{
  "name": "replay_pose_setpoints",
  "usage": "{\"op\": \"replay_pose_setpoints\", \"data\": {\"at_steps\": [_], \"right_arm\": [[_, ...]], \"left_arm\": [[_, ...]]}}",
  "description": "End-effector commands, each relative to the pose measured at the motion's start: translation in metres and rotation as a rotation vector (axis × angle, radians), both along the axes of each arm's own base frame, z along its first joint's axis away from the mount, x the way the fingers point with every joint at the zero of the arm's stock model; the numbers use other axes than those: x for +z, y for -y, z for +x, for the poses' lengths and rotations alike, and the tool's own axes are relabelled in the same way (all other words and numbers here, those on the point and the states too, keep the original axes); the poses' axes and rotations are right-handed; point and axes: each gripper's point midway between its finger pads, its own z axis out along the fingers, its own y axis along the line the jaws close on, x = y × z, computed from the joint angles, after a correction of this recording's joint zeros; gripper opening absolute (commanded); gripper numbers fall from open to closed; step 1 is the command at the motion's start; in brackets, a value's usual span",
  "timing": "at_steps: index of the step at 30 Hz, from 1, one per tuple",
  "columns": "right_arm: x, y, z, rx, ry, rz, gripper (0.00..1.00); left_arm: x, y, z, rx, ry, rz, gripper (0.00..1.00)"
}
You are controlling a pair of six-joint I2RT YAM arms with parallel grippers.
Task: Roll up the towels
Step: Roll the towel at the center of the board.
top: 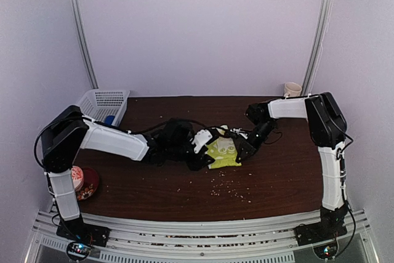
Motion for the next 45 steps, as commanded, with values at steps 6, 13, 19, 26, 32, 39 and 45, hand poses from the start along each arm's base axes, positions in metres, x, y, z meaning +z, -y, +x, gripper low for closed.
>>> {"op": "replay_pose_setpoints", "data": {"at_steps": [6,13,19,26,32,39,45], "right_arm": [[-0.021,0.013,-0.001,0.011,-0.009,-0.095,0.00],[-0.020,0.011,-0.002,0.014,-0.006,-0.092,0.00],[-0.019,0.011,-0.002,0.015,-0.005,-0.091,0.00],[-0.015,0.010,-0.003,0.028,0.005,-0.078,0.13],[0.010,0.005,-0.003,0.075,0.069,-0.017,0.29],[0.033,0.018,0.014,0.081,0.245,-0.051,0.35],[0.050,0.020,0.021,0.116,0.429,-0.005,0.35]], "left_arm": [[-0.011,0.045,0.016,-0.029,0.061,0.011,0.23],[-0.031,0.046,0.008,-0.062,0.014,0.031,0.00],[-0.050,0.039,0.014,-0.019,0.007,0.076,0.00],[-0.083,0.027,0.025,0.046,-0.014,0.169,0.00],[-0.100,0.019,0.022,0.052,-0.047,0.188,0.00],[-0.103,0.012,0.010,0.018,-0.076,0.195,0.00],[-0.100,0.010,0.002,-0.021,-0.110,0.164,0.00]]}}
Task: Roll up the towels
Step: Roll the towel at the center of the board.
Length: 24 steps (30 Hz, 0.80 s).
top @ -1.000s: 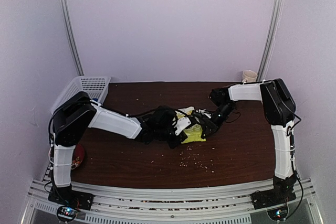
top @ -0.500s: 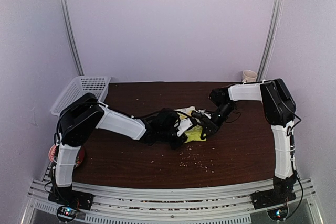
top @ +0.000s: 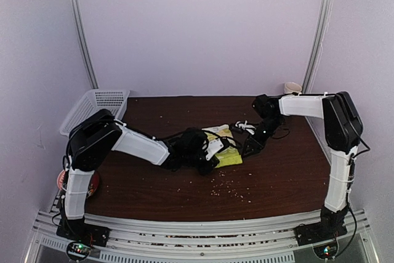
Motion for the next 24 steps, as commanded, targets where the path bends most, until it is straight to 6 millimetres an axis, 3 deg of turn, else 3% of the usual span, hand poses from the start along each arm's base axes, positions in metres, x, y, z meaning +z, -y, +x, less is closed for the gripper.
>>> {"op": "replay_pose_setpoints", "data": {"at_steps": [1,4,7,13,19,24], "right_arm": [[0.018,0.001,0.012,0.048,0.177,0.046,0.31],[0.022,-0.008,-0.002,0.095,0.136,0.120,0.14],[0.016,-0.017,-0.013,0.111,0.030,0.177,0.07],[-0.007,-0.024,-0.013,0.080,-0.077,0.187,0.03],[-0.019,-0.023,0.008,-0.026,-0.031,0.146,0.02],[-0.025,-0.018,0.013,-0.041,-0.016,0.111,0.02]], "left_arm": [[-0.036,-0.025,-0.018,-0.022,-0.122,0.085,0.00],[-0.035,-0.025,-0.017,-0.031,-0.133,0.072,0.00],[-0.035,-0.025,-0.017,-0.034,-0.138,0.067,0.00],[-0.034,-0.023,-0.018,-0.043,-0.146,0.060,0.00],[-0.035,-0.024,-0.019,-0.047,-0.153,0.067,0.00],[-0.039,-0.028,-0.019,-0.034,-0.159,0.081,0.00]]}}
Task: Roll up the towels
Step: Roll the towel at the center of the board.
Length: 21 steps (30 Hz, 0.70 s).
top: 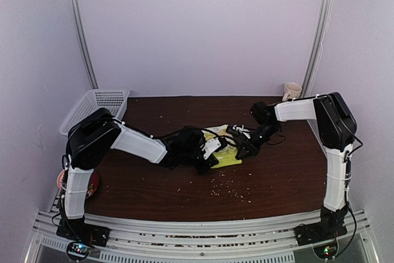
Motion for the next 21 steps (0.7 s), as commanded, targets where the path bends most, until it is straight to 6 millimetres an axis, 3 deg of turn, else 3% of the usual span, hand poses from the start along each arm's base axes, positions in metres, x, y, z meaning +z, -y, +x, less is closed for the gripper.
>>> {"op": "replay_pose_setpoints", "data": {"at_steps": [1,6,10,15,21], "right_arm": [[-0.003,0.006,0.011,-0.029,0.049,-0.037,0.03],[0.009,0.017,0.007,0.041,0.161,-0.030,0.09],[0.020,0.024,-0.009,0.172,0.318,0.001,0.16],[0.032,0.031,-0.029,0.327,0.548,0.032,0.33],[0.023,0.044,-0.075,0.648,0.869,0.061,0.48]], "left_arm": [[-0.041,-0.027,-0.016,0.016,-0.112,0.126,0.00],[-0.045,-0.031,-0.013,0.029,-0.163,0.113,0.00],[-0.046,-0.031,-0.013,0.028,-0.200,0.090,0.00],[-0.045,-0.030,-0.014,0.019,-0.242,0.062,0.00],[-0.040,-0.028,-0.014,-0.003,-0.298,0.010,0.00]]}}
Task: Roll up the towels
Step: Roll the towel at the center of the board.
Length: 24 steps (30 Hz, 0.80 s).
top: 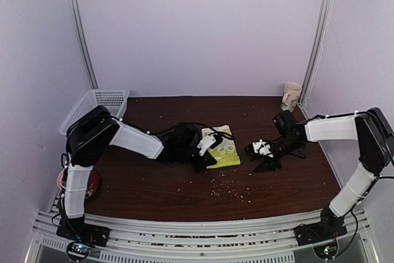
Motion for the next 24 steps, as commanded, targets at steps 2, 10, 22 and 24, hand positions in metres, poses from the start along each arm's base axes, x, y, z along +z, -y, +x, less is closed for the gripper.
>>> {"op": "replay_pose_setpoints", "data": {"at_steps": [2,10,22,24], "right_arm": [[-0.003,0.003,-0.015,0.262,0.387,0.003,0.53],[-0.010,-0.011,0.000,0.209,0.599,-0.104,0.51],[-0.034,-0.026,0.008,0.179,0.689,-0.224,0.50],[-0.039,-0.028,0.011,0.165,0.688,-0.248,0.48]], "left_arm": [[-0.040,-0.019,-0.016,-0.010,-0.175,0.064,0.00],[-0.040,-0.017,-0.016,-0.018,-0.228,0.039,0.00],[-0.043,-0.017,-0.017,-0.019,-0.242,0.032,0.00],[-0.043,-0.018,-0.017,-0.018,-0.242,0.031,0.00]]}}
